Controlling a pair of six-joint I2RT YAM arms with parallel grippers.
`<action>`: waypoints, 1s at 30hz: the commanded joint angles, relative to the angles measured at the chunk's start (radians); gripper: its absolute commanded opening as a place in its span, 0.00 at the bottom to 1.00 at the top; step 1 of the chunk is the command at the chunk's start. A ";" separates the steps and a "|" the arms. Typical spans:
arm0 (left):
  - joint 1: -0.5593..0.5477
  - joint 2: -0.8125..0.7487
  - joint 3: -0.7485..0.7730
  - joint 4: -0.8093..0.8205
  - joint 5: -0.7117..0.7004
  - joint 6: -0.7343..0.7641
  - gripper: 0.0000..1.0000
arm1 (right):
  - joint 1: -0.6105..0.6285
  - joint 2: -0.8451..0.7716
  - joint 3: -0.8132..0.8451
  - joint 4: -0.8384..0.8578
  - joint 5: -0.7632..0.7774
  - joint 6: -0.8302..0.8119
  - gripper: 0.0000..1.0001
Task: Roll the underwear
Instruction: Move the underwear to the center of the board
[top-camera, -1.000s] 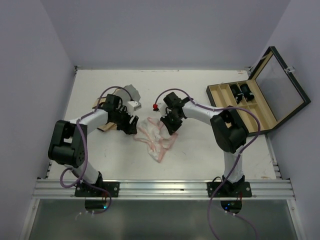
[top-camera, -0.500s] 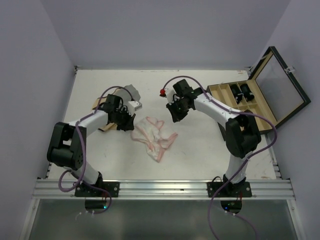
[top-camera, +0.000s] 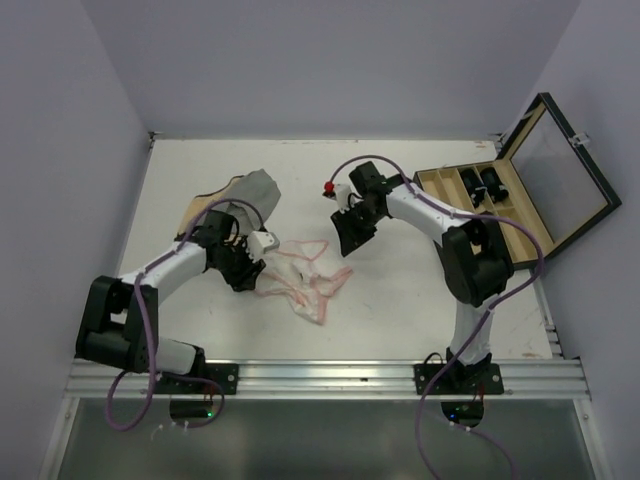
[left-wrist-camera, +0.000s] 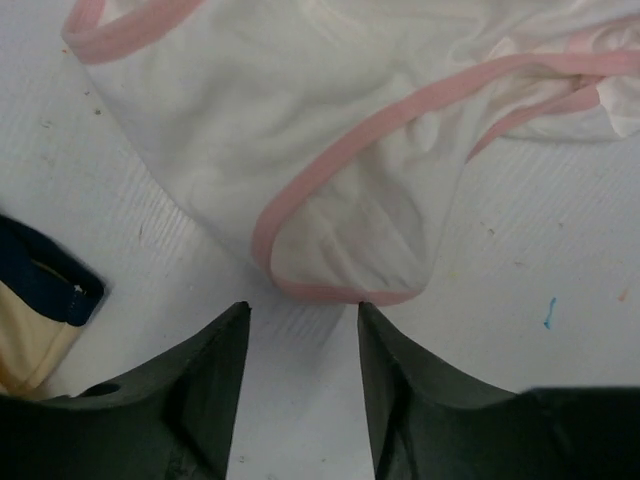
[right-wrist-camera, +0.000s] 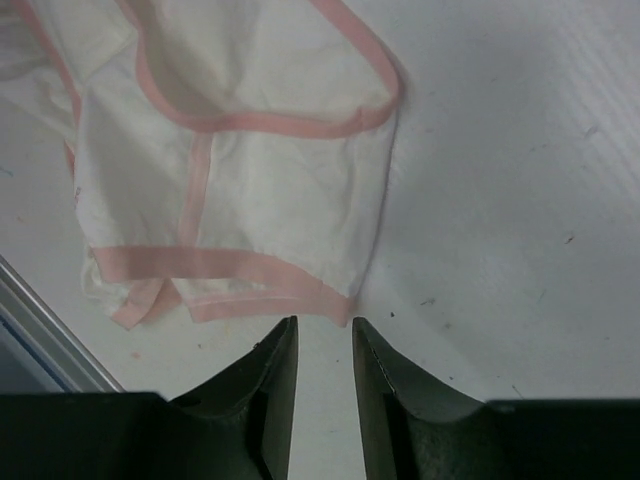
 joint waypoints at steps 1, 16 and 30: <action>-0.004 -0.120 -0.018 -0.018 -0.022 0.095 0.51 | 0.002 0.002 -0.037 -0.021 -0.112 0.055 0.33; -0.006 0.211 0.326 0.149 0.094 -0.121 0.62 | 0.012 0.161 -0.020 0.100 0.024 0.080 0.23; -0.021 0.257 0.159 0.114 0.130 -0.117 0.05 | -0.027 0.347 0.423 0.149 0.225 -0.003 0.00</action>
